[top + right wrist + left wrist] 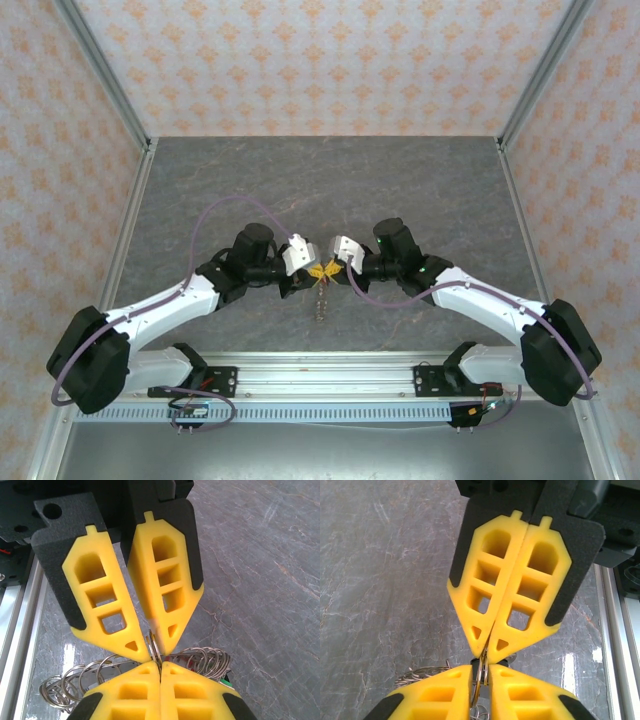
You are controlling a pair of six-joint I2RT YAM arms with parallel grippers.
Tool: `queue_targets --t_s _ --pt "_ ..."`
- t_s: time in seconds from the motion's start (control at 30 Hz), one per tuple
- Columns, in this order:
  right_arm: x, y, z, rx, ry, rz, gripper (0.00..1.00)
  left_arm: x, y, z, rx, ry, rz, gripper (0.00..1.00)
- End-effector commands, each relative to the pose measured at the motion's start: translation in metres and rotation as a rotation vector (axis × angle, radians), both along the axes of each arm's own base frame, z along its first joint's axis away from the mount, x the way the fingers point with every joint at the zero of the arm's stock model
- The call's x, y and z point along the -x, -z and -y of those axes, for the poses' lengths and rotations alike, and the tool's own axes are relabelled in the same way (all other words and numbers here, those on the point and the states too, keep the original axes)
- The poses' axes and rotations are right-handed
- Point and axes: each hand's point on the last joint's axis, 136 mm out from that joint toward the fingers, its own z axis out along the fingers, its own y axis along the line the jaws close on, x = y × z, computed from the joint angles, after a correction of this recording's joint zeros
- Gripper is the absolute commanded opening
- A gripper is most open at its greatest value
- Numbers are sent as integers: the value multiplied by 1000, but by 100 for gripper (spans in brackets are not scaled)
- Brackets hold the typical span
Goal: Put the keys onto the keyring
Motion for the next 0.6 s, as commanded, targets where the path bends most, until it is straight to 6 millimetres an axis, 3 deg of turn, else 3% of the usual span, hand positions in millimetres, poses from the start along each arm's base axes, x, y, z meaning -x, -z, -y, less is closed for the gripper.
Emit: queue_targets --t_s 0.0,0.1,0.37,0.57 --pt "4 -26 -8 -85 -45 62 0 0 3 0 -29 22 -12 11" --pt "3 -25 -7 -81 -32 63 0 1 3 0 -31 24 -16 0" --pt "-2 3 3 -42 49 -6 9 -5 -19 0 95 -30 5 0" --pt "1 2 -1 -95 44 -35 11 3 -30 4 152 7 -8 0"
